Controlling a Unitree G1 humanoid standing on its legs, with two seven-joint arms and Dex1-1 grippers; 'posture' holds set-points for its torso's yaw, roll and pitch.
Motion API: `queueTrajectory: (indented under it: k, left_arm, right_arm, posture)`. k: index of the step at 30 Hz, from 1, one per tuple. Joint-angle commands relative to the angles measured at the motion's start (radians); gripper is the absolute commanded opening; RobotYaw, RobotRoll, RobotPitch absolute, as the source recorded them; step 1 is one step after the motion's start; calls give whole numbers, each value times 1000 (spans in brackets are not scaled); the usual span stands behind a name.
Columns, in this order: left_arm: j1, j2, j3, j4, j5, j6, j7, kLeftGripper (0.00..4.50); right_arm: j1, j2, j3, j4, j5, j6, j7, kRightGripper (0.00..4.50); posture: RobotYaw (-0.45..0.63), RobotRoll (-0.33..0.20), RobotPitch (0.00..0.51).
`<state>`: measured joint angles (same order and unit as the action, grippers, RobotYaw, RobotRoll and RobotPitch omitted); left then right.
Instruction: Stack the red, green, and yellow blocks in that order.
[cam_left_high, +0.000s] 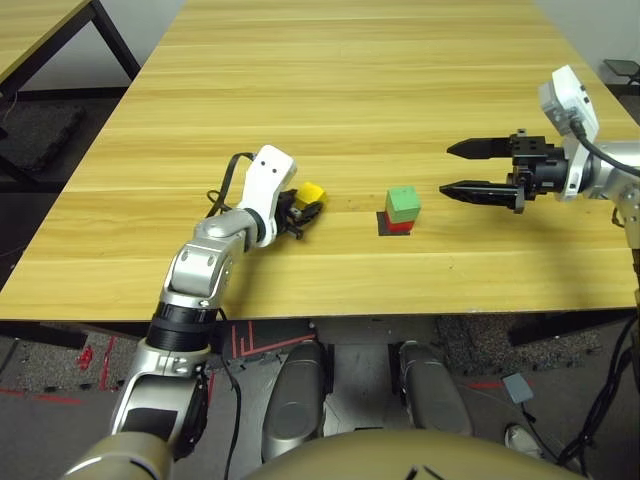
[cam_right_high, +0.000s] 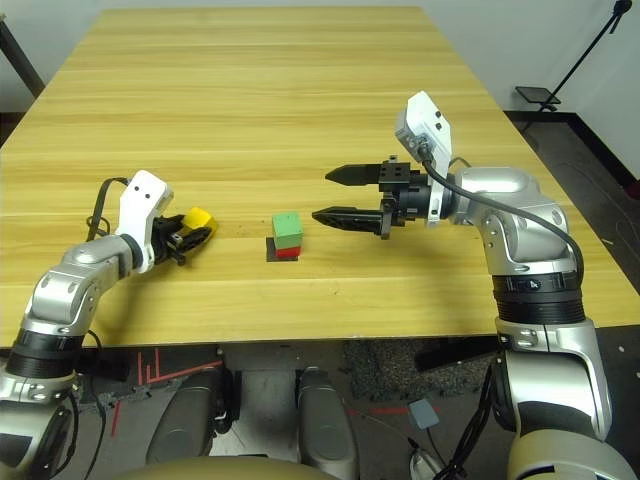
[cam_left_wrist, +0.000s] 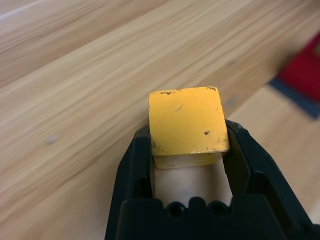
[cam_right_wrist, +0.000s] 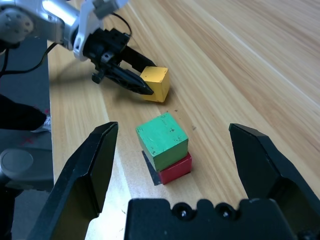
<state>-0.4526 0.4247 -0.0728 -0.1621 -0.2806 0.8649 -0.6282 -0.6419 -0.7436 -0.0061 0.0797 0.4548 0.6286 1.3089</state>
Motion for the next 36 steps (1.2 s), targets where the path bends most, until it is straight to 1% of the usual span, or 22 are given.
queueTrajectory:
  k: [1,5,7,10,11,13,15,21,28,36]
  left_arm:
    - [-108,68,-30,-87,-80,45,-129,2042]
    - [-213,126,-90,-82,-134,-3,-295,2042]
    - [-249,137,-127,-56,-128,-37,-346,2042]
    - [-292,139,-204,-5,-72,-143,-407,2042]
    - [-301,133,-222,8,-64,-156,-416,2042]
    - [-314,96,-245,36,-60,-178,-421,2042]
    - [-323,70,-270,69,-38,-228,-435,2042]
    - [-346,8,-268,209,-17,-286,-442,2042]
    - [-384,-24,-268,353,25,-378,-468,2042]
    - [-387,-41,-259,410,54,-414,-474,2042]
  right_arm:
    - [20,-25,8,-4,9,2,18,4500]
    - [33,-37,6,-3,8,-1,25,4500]
    - [40,-39,4,-11,11,3,23,4500]
    - [50,-40,-2,-23,15,12,13,4500]
    - [55,-42,-4,-27,17,14,11,4500]
    - [67,-48,-12,-40,21,22,6,4500]
    - [78,-55,-20,-53,24,31,1,4500]
    - [101,-67,-32,-83,39,48,-9,4500]
    - [126,-85,-39,-111,65,67,-23,4500]
    - [133,-88,-40,-114,77,71,-33,4500]
  posture:
    - [203,-110,95]
    - [199,-106,94]
    - [192,-103,94]
    - [183,-103,93]
    - [174,-103,93]
    - [156,-105,91]
    - [149,-105,91]
    - [130,-108,92]
    - [117,-110,98]
    - [116,-109,105]
